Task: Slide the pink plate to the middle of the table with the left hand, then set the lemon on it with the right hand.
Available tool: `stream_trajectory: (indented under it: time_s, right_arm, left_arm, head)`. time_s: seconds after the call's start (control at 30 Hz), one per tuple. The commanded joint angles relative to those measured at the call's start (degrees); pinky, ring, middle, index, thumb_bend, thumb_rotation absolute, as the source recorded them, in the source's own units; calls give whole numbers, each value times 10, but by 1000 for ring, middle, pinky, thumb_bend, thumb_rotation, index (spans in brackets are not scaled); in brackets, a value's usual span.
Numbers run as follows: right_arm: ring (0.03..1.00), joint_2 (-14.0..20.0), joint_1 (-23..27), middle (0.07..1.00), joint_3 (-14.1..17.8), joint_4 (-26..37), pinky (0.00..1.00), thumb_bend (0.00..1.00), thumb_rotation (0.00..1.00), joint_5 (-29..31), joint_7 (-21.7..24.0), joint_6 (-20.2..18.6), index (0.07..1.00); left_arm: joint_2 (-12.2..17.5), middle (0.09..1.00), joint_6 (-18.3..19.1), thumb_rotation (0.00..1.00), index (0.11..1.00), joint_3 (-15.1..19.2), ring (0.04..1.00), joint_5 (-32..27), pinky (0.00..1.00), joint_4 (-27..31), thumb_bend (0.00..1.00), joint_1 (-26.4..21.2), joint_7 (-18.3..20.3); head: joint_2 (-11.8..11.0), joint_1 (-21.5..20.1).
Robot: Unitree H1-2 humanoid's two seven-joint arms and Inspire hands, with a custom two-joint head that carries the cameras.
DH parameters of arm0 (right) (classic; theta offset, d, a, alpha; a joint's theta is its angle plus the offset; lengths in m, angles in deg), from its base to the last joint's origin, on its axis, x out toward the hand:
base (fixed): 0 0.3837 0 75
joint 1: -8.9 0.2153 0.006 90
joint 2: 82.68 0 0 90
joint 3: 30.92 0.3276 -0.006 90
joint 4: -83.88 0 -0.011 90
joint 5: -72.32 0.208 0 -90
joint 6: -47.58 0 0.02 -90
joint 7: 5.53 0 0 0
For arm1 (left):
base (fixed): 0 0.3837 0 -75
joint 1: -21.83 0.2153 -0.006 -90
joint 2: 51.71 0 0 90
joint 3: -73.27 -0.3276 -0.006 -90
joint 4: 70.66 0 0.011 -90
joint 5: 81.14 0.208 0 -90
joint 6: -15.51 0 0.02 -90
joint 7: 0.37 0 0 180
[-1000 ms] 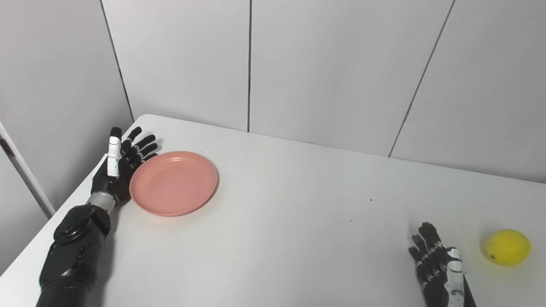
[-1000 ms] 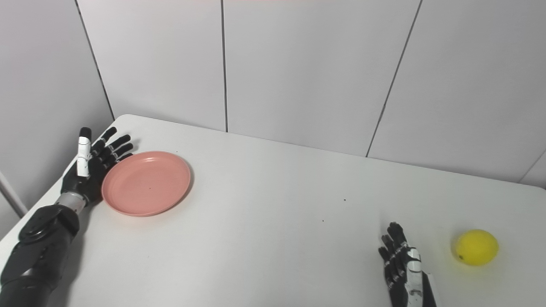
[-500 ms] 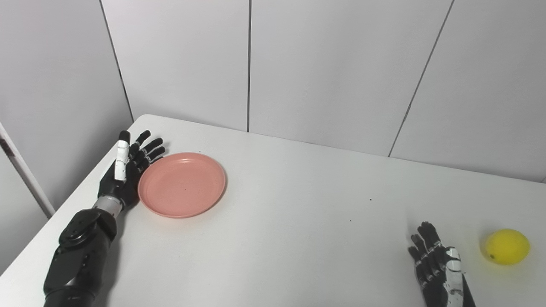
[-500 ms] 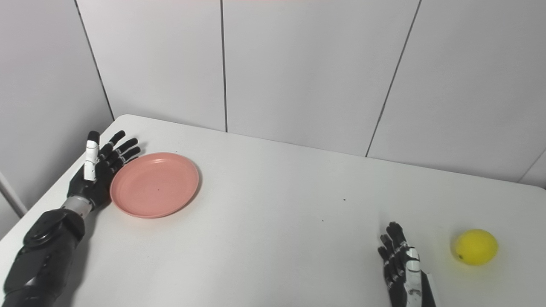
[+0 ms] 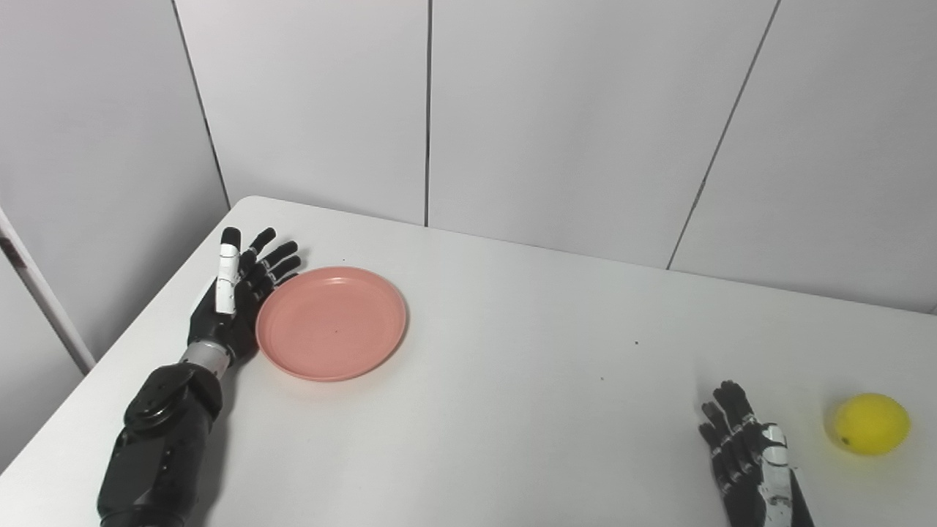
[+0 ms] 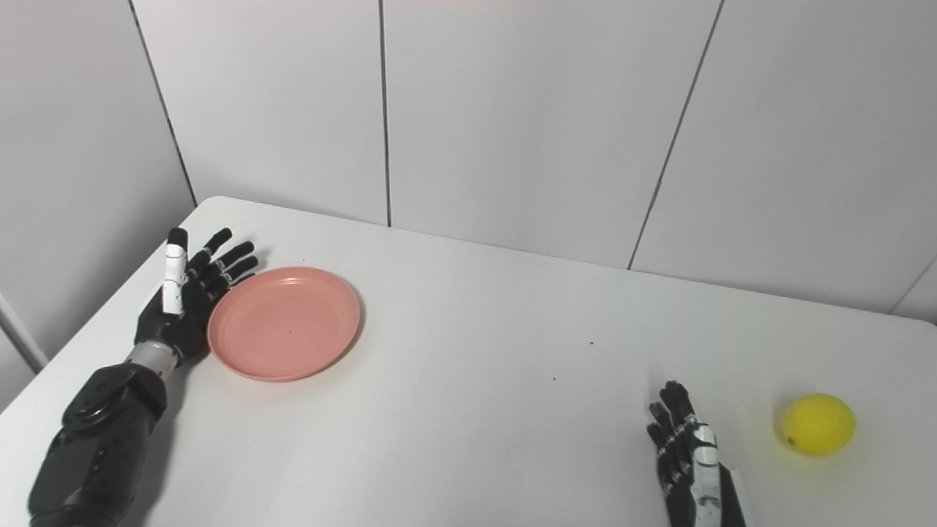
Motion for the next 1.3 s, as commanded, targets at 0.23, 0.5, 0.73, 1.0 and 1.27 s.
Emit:
stream_trajectory:
  time_s: [0.23, 0.5, 0.73, 1.0, 1.27]
  right_arm:
    - [982, -10, -12, 970, -6, -11, 1000, 730, 1000, 4, -3, -8, 927]
    - [975, -10, -12, 969, -9, -12, 1000, 738, 996, 2, -3, -5, 933]
    - [974, -10, -13, 968, -11, -11, 1000, 739, 992, 2, -2, -6, 935]
    - [966, -12, -12, 964, -13, -9, 1000, 751, 987, -1, -6, -9, 925]
    - [959, -12, -12, 963, -15, -7, 1000, 765, 983, -3, -6, -10, 926]
  left_arm:
    - [-19, 846, 19, 962, 912, -12, 846, 4, 834, 39, 896, 0, -23]
    - [-30, 832, 34, 963, 895, -20, 832, 9, 819, 62, 900, 3, -42]
    - [-41, 840, 48, 973, 903, -24, 846, 10, 832, 81, 891, 8, -47]
    - [-64, 832, 64, 967, 890, -30, 837, 21, 831, 109, 872, 15, -74]
    - [-78, 845, 68, 982, 893, -43, 855, 29, 842, 122, 867, 24, -80]
  head:
    - [2, -1]
    - [4, -3]
    - [7, -6]
    - [9, -8]
    - [12, -10]
